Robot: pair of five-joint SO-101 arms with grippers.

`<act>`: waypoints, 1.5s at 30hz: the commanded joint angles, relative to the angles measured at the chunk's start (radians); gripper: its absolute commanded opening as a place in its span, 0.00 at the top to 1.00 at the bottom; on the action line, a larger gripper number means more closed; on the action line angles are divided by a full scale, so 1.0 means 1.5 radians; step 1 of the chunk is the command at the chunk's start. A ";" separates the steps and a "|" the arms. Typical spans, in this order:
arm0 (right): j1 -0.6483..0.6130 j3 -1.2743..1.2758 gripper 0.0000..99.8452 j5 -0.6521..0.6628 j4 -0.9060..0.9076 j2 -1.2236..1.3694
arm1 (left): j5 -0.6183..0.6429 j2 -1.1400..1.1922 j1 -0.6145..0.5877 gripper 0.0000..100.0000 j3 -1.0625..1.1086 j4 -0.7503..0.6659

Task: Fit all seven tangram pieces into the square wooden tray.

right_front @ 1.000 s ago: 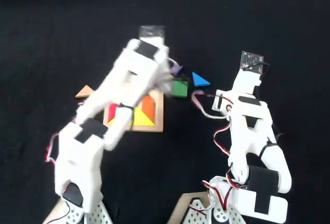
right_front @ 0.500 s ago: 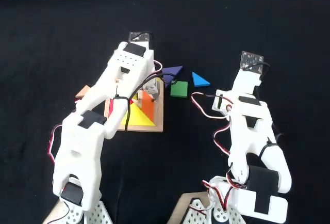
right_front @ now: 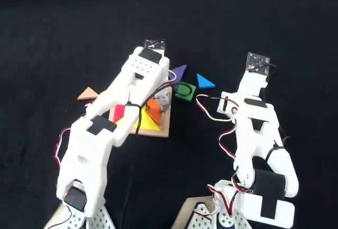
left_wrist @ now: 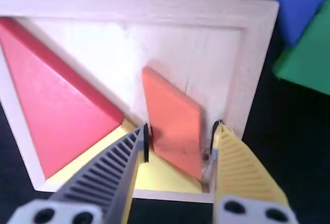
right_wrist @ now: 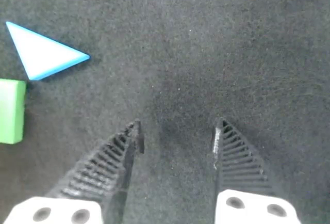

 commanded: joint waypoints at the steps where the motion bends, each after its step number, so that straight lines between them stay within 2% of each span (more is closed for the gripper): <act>1: 0.003 -0.052 0.78 -0.005 -0.012 -0.023 | -0.004 -0.020 0.018 0.78 -0.028 0.007; 6: 0.003 -0.052 0.78 -0.005 -0.012 -0.023 | -0.004 -0.021 0.016 0.78 -0.068 0.056; 11: 0.003 -0.052 0.78 -0.005 -0.012 -0.023 | -0.008 -0.017 -0.007 0.78 -0.204 0.127; 16: 0.003 -0.052 0.78 -0.005 -0.012 -0.023 | -0.010 -0.012 -0.076 0.79 -0.261 0.125; 21: 0.003 -0.053 0.78 -0.005 -0.012 -0.023 | -0.010 -0.012 -0.109 0.95 -0.260 0.118; 22: 0.003 -0.053 0.78 -0.005 -0.012 -0.023 | -0.010 -0.011 -0.108 0.98 -0.259 0.119; 25: 0.003 -0.053 0.78 -0.005 -0.012 -0.023 | -0.010 0.009 -0.104 0.95 -0.242 0.107; 32: 0.003 -0.053 0.78 -0.005 -0.012 -0.023 | -0.010 0.127 -0.070 0.97 -0.240 0.057; 39: 0.003 -0.053 0.78 -0.005 -0.012 -0.023 | -0.010 0.146 -0.011 0.97 -0.255 0.066; 45: 0.003 -0.053 0.78 -0.005 -0.012 -0.023 | -0.009 0.150 0.039 0.97 -0.258 0.133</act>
